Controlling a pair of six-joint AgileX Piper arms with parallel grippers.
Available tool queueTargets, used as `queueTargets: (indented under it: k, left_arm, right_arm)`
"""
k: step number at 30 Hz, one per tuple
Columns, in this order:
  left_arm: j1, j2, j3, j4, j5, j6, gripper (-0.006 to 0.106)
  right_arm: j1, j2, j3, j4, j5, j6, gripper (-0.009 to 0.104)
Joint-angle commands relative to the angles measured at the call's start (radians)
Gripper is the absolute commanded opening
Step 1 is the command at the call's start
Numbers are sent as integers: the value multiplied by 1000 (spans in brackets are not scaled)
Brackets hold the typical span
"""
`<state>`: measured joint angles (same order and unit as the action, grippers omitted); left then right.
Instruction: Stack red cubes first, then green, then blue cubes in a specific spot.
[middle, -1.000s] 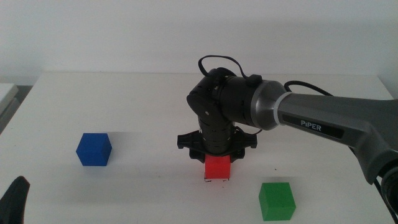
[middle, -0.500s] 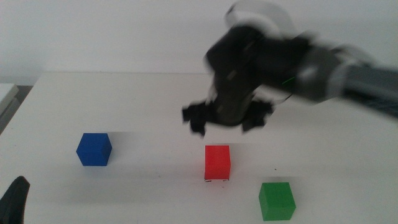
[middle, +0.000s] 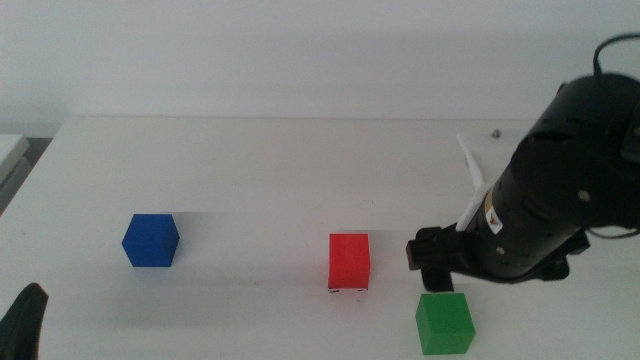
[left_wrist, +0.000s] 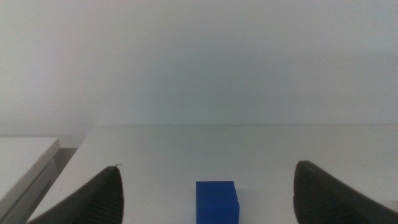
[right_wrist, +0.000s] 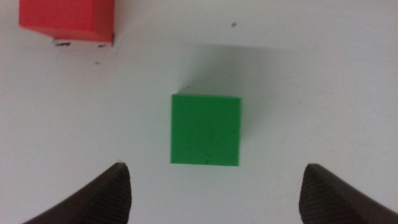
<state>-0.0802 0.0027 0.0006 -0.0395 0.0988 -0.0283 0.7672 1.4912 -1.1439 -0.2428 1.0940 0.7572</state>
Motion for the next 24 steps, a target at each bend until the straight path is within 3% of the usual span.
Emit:
queueTargets:
  k: [1,11,24]
  left_arm:
    - [-1,-3,-1,-2,-13,-2,94]
    - [-1,-3,-1,-2,-13,-2,94]
    - [-1,-3,-1,-2,-13,-2,94]
  right_arm:
    - [-8,-11,28,18,-54,5,84]
    - [-8,-4,34,16,-69,27,86]
    - [-57,194,37,44,-153,55,86]
